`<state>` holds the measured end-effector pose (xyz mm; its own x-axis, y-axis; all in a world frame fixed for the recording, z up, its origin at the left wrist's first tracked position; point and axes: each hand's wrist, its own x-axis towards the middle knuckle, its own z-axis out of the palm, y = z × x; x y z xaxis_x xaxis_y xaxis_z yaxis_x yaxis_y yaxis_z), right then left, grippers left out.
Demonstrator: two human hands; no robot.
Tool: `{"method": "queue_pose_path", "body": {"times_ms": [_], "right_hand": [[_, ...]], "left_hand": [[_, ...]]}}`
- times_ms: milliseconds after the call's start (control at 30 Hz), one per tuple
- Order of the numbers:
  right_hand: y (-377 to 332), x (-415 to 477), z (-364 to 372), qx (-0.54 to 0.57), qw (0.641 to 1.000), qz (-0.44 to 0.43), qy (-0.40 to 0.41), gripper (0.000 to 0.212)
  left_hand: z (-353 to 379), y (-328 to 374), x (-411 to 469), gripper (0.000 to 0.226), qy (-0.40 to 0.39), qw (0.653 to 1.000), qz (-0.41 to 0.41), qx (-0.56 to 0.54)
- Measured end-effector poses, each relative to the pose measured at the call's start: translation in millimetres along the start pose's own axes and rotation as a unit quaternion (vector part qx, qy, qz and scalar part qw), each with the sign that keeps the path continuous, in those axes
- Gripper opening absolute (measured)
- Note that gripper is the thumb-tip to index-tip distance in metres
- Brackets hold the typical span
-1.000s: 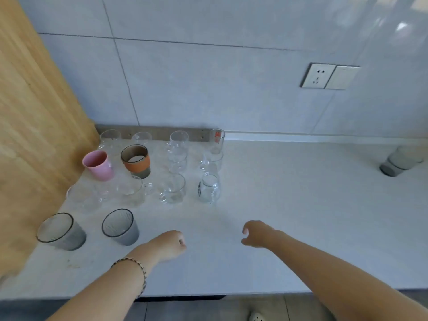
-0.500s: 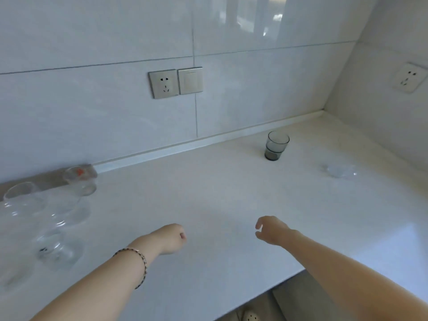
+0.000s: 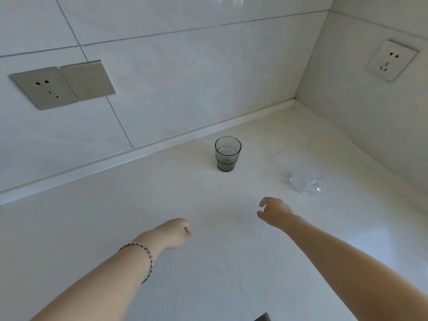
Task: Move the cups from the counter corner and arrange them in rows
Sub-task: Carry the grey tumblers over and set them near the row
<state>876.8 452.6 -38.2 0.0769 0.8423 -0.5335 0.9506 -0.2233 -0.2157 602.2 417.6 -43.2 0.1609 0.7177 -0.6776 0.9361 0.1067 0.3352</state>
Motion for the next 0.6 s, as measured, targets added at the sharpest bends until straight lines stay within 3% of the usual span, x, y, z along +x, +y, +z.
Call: {"method": "queue_pose_path", "body": {"times_ms": [267, 367, 500, 600], "right_hand": [[-75.2, 87.5, -64.1, 0.093, 0.988, -0.066, 0.105, 0.09], [-107.0, 114.4, -79.0, 0.066, 0.988, -0.085, 0.113, 0.11], [-127.2, 138.3, -71.1, 0.035, 0.993, -0.067, 0.088, 0.11], [-128.8, 140.4, -62.6, 0.036, 0.991, -0.046, 0.121, 0.1]], "left_hand": [[-20.8, -5.5, 33.4, 0.008, 0.004, 0.999, -0.039, -0.021], [-24.8, -16.8, 36.4, 0.008, 0.015, 0.997, -0.059, -0.038], [-30.6, -34.1, 33.1, 0.01, 0.019, 0.995, -0.079, -0.052], [-32.4, -48.4, 29.1, 0.01, 0.025, 0.994, -0.084, -0.059]]}}
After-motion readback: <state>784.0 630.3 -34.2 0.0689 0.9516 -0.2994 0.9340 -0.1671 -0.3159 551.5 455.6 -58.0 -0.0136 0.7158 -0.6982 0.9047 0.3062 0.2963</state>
